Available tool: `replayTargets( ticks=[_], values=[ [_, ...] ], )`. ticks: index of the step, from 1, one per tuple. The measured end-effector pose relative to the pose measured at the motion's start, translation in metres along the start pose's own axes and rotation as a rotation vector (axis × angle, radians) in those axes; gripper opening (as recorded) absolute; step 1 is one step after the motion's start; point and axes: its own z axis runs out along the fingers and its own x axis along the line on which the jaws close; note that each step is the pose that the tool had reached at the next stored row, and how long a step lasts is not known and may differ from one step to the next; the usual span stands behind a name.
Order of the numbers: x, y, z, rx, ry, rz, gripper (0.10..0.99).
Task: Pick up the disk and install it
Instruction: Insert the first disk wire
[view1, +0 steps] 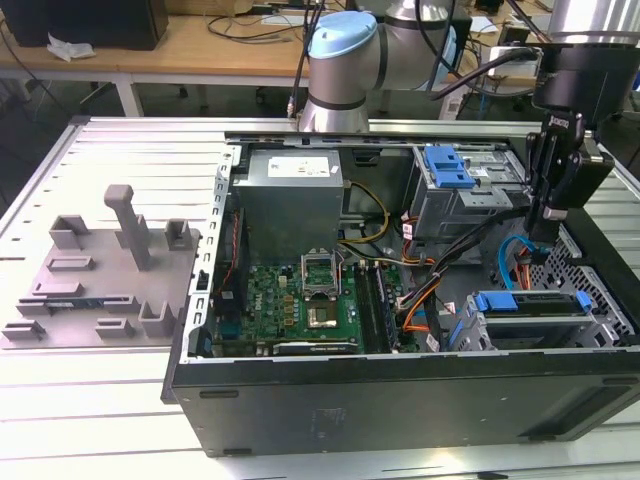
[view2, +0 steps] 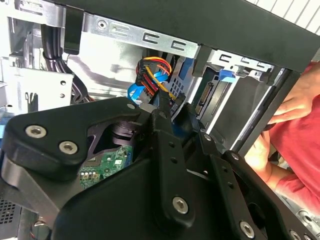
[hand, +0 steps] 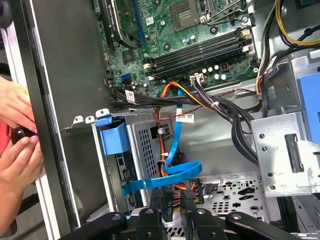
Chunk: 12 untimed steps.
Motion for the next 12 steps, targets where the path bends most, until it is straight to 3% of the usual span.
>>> replayTargets(
  ticks=[4, 6, 12],
  values=[
    [-0.0006, 0.0002, 0.0004, 0.001, 0.0068, 0.000, 0.290],
    [-0.0007, 0.0000, 0.0005, 0.002, 0.0082, 0.000, 0.165],
    [-0.0008, -0.0003, 0.0005, 0.002, 0.0084, 0.000, 0.165]
  ],
)
